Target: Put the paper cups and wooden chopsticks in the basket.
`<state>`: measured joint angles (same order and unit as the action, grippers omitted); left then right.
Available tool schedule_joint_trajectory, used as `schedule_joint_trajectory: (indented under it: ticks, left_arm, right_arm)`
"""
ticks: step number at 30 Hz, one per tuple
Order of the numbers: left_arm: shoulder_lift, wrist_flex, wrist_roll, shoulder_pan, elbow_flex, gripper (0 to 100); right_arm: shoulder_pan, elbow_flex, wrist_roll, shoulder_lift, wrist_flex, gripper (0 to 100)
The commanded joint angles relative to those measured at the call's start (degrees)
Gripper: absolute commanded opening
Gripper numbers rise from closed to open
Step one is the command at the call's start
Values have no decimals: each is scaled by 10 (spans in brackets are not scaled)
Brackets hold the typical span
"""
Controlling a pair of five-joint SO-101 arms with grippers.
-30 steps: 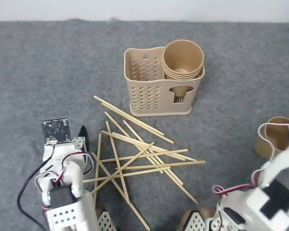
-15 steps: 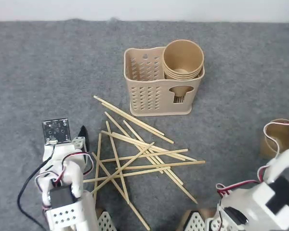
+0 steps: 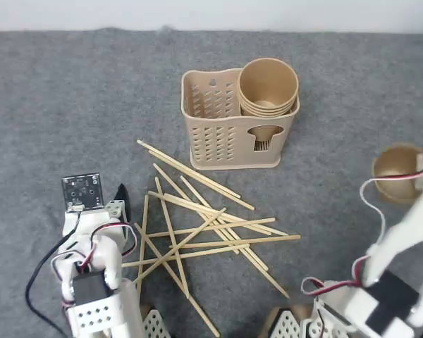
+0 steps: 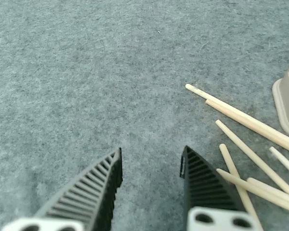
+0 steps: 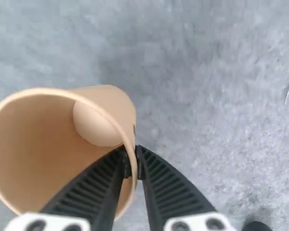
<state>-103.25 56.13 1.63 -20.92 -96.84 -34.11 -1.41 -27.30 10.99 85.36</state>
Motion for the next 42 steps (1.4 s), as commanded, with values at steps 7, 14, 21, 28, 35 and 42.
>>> schedule_joint_trajectory:
  ticks: [7, 14, 21, 28, 35, 42]
  left_arm:
    - [-4, -12, -2, 3, 2, 185]
    - [-4, -12, -2, 3, 2, 185]
    - [-4, -13, -2, 3, 2, 185]
    - [-4, -13, -2, 3, 2, 185]
    - [-4, -13, -2, 3, 2, 185]
    - [-4, -13, -2, 3, 2, 185]
  right_arm:
    - [164, -331, 164, 9, 135, 8]
    - [278, -455, 254, 3, 101, 8]
    - [404, -505, 278, -1, 80, 7]
    - [427, -505, 275, -78, 81, 8]
    - [419, -508, 275, -127, 100, 8]
    - [413, -501, 277, -134, 127, 8]
